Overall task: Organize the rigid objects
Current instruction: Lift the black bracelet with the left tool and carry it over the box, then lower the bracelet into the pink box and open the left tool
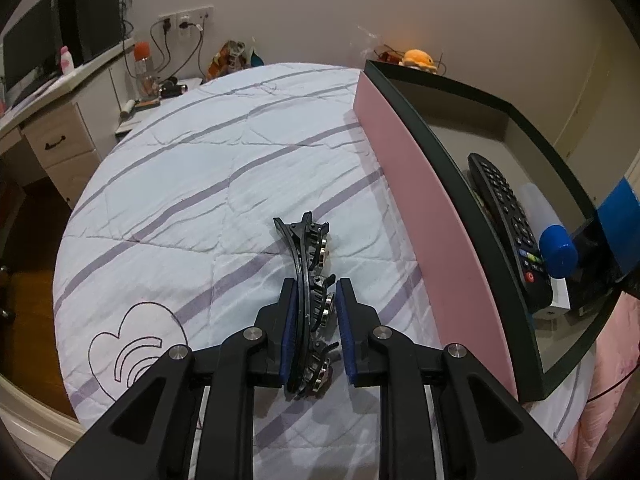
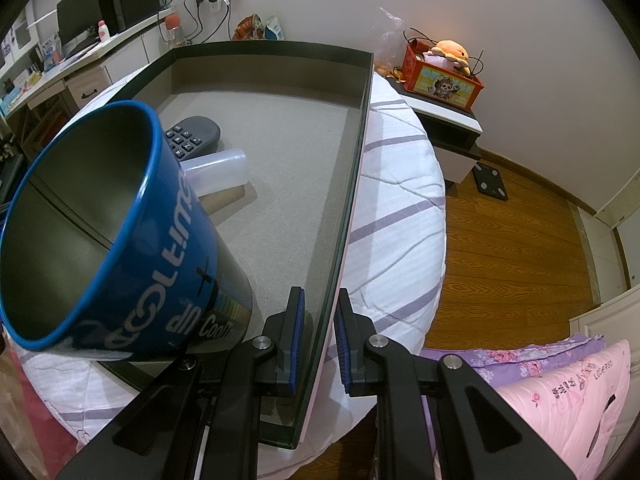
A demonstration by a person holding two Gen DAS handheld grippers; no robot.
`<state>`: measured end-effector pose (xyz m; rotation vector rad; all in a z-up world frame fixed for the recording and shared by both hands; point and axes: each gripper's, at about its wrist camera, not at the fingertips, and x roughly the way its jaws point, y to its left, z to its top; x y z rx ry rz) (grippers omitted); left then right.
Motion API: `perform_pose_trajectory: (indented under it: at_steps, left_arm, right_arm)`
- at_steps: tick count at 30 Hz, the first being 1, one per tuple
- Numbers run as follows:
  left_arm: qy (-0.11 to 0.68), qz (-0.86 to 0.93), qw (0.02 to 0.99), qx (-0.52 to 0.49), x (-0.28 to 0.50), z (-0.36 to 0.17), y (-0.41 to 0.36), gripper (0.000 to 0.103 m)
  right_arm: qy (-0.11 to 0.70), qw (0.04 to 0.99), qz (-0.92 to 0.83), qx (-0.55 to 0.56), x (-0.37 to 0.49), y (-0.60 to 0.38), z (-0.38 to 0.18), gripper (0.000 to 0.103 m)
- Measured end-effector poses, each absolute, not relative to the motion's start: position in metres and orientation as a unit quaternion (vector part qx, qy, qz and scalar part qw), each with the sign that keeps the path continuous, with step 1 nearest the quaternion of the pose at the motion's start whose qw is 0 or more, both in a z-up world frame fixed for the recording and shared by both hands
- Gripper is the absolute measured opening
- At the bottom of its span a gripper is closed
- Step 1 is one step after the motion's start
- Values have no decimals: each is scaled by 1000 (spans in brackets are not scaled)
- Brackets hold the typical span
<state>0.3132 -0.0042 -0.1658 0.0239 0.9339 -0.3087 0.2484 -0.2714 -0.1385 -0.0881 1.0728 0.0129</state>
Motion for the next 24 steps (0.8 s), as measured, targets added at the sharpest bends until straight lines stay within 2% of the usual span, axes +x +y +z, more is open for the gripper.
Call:
perform_pose_trajectory:
  at_steps: [8, 24]
  left_arm:
    - [422, -141, 895, -5, 301, -159, 0, 17]
    - [366, -168, 915, 4, 286, -101, -23, 17]
  right_arm:
    - [512, 858, 7, -43, 249, -271, -139, 16]
    - [512, 858, 7, -43, 249, -270, -138, 16]
